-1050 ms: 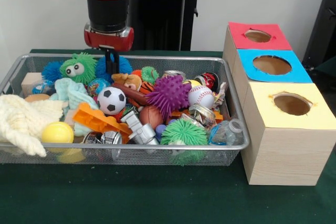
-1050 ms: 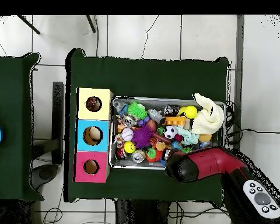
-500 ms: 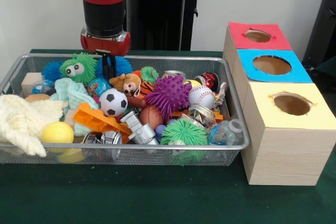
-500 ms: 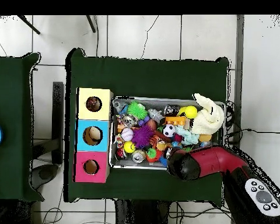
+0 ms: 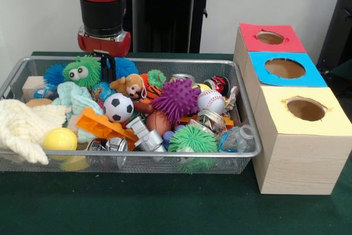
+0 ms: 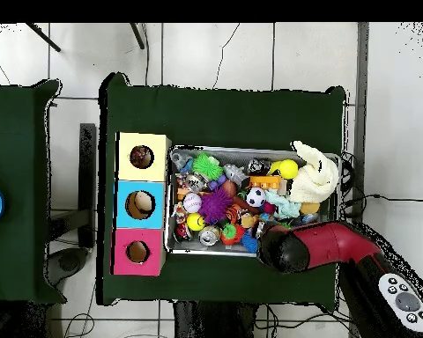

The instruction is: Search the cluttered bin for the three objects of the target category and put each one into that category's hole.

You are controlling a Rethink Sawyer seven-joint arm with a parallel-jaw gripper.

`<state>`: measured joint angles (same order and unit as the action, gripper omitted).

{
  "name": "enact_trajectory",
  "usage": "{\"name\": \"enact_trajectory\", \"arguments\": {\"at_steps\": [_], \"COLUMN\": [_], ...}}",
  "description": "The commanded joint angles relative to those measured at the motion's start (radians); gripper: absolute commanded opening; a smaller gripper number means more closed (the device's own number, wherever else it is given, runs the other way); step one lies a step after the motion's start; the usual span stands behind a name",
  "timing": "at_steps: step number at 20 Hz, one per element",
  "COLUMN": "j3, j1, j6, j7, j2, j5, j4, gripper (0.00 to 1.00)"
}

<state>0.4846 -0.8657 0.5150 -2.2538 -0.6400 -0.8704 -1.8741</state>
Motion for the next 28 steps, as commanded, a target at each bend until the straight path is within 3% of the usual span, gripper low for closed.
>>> {"name": "enact_trajectory", "arguments": {"at_steps": [1,16,28], "j3": [0.091,0.09,0.115], "j1": [-0.009,0.005,-0.012], "j6": [0.09,0.105,0.143], "j7": [0.253,0.225,0.231], "j2": [-0.022,-0.056,-0.147], "j5": [0.025,0.038,0.108], "j4": [0.078,0.056,-0.025], "gripper": [0.0,0.0,0.0]}}
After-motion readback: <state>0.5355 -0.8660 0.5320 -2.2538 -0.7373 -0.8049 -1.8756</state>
